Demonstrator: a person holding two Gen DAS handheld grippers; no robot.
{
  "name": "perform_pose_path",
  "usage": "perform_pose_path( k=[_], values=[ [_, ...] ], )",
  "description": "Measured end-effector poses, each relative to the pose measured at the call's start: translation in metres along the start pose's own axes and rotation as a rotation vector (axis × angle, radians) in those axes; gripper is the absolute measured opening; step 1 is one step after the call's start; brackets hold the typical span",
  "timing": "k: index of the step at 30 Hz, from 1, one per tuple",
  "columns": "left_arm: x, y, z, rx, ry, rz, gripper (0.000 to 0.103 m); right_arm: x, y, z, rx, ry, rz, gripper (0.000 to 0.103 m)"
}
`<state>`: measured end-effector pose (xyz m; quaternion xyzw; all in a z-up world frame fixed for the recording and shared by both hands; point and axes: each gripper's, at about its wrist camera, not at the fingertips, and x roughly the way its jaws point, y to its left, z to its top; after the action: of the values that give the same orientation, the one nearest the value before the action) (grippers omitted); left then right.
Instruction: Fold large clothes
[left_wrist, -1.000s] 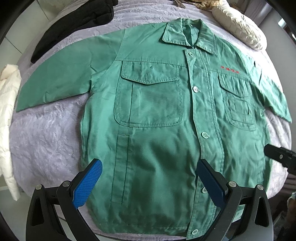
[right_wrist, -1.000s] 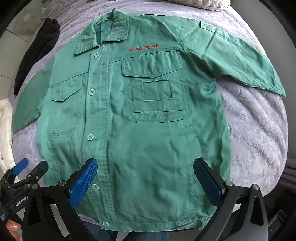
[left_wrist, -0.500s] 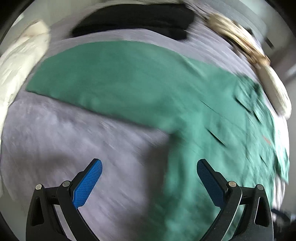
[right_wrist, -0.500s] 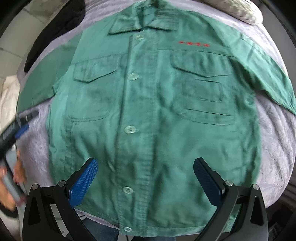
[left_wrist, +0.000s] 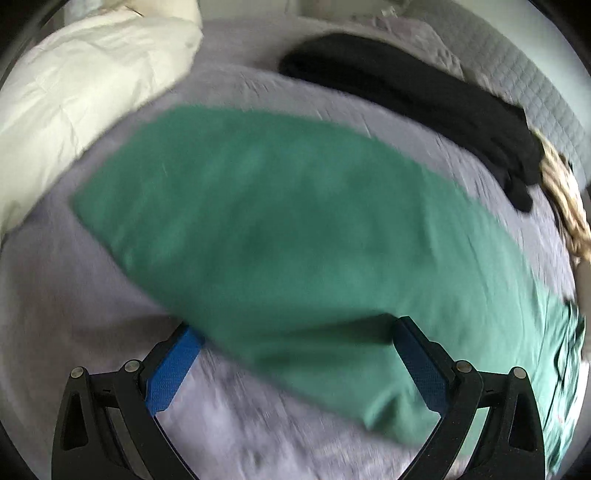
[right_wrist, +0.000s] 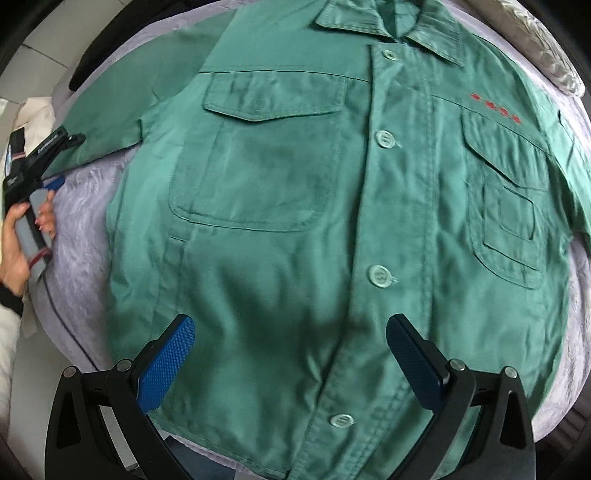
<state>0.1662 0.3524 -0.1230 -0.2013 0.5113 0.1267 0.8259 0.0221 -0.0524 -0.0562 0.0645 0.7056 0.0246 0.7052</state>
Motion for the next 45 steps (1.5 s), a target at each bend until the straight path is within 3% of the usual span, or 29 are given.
perform_pose_path(
  k=[1,2,3,4,6,7,11,15,18,23,26,28,31,33,35,37,38,39,41,45],
  values=[
    [-0.002,0.003,0.004,-0.009,-0.036,0.016,0.102,0.0,0.003,0.001,-0.012,-0.007,-0.001,0.103],
    [-0.004,0.006,0.006,-0.015,-0.073,0.025,0.094,0.002,0.005,0.002,-0.018,-0.009,-0.002,0.103],
    [-0.006,0.008,0.007,-0.017,-0.095,0.029,0.072,0.003,0.006,0.003,-0.025,-0.011,-0.005,0.103],
    [-0.006,0.011,0.009,-0.016,-0.102,0.036,0.059,0.005,0.008,0.004,-0.026,-0.012,-0.006,0.103],
    [-0.007,0.016,0.012,-0.016,-0.107,0.01,0.016,0.01,0.011,0.006,-0.027,-0.018,0.0,0.103],
    [-0.013,0.02,0.015,-0.023,-0.11,-0.022,0.011,0.013,0.013,0.007,-0.025,-0.023,0.003,0.103],
    [-0.04,0.007,0.021,-0.019,-0.154,-0.174,0.008,0.015,0.015,0.009,-0.018,-0.067,0.022,0.103],
    [-0.082,-0.036,0.02,0.083,-0.212,-0.324,0.008,0.009,-0.001,0.006,0.007,-0.12,0.058,0.103],
    [-0.112,-0.103,0.015,0.234,-0.237,-0.422,0.008,0.0,-0.024,0.0,0.041,-0.141,0.08,0.103],
    [-0.157,-0.227,-0.031,0.507,-0.225,-0.611,0.008,-0.018,-0.063,-0.009,0.117,-0.202,0.098,0.103],
    [-0.16,-0.303,-0.082,0.662,-0.2,-0.651,0.008,-0.033,-0.094,-0.016,0.186,-0.26,0.095,0.103],
    [-0.145,-0.348,-0.127,0.758,-0.141,-0.653,0.008,-0.037,-0.112,-0.017,0.23,-0.283,0.084,0.103],
    [-0.111,-0.388,-0.183,0.869,-0.042,-0.575,0.008,-0.036,-0.153,-0.026,0.323,-0.301,0.07,0.103],
    [-0.086,-0.399,-0.217,0.92,0.022,-0.512,0.008,-0.033,-0.175,-0.031,0.369,-0.297,0.068,0.103],
    [-0.072,-0.4,-0.239,0.964,0.033,-0.436,0.009,-0.028,-0.199,-0.036,0.413,-0.285,0.066,0.103],
    [-0.063,-0.396,-0.245,0.999,0.039,-0.398,0.038,-0.024,-0.216,-0.042,0.439,-0.276,0.062,0.103],
    [-0.064,-0.397,-0.25,1.007,0.051,-0.403,0.082,-0.024,-0.222,-0.042,0.443,-0.275,0.06,0.103],
    [-0.067,-0.395,-0.253,1.007,0.046,-0.405,0.103,-0.025,-0.228,-0.042,0.444,-0.277,0.054,0.103],
    [-0.074,-0.395,-0.261,1.024,-0.03,-0.369,0.103,-0.03,-0.232,-0.039,0.439,-0.291,0.042,0.103],
    [-0.09,-0.372,-0.244,1.014,-0.061,-0.33,0.103,-0.044,-0.234,-0.02,0.395,-0.338,0.036,0.103]
  ],
)
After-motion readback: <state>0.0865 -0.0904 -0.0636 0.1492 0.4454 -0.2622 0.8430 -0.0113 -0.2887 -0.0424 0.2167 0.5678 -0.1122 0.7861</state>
